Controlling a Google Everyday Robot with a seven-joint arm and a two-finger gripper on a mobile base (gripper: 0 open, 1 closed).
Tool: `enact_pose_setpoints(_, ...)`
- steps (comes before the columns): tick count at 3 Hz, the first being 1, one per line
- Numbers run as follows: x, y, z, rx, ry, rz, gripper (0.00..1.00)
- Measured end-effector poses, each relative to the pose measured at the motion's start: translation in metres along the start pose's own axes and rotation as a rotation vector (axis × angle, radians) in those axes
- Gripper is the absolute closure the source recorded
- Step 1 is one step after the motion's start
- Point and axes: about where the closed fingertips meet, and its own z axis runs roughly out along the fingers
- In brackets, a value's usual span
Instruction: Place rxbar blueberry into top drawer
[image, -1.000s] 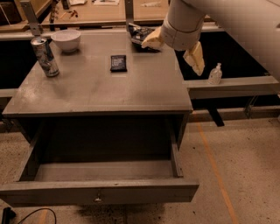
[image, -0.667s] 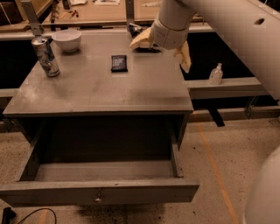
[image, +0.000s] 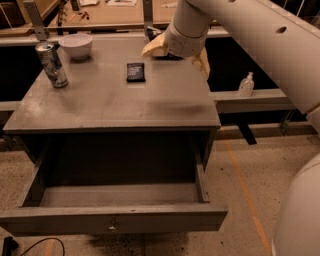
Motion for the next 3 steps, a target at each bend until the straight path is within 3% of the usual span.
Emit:
enact_pose_setpoints(1, 0.005, -0.01, 0.011, 0.047, -0.012, -0.04, 0.0)
enact_pose_setpoints(2, 0.016, -0.021, 0.033, 0.055, 0.007, -0.155, 0.0)
enact_pose_setpoints(3, 0.026, -0.033, 0.063, 0.01, 0.052, -0.238, 0.0)
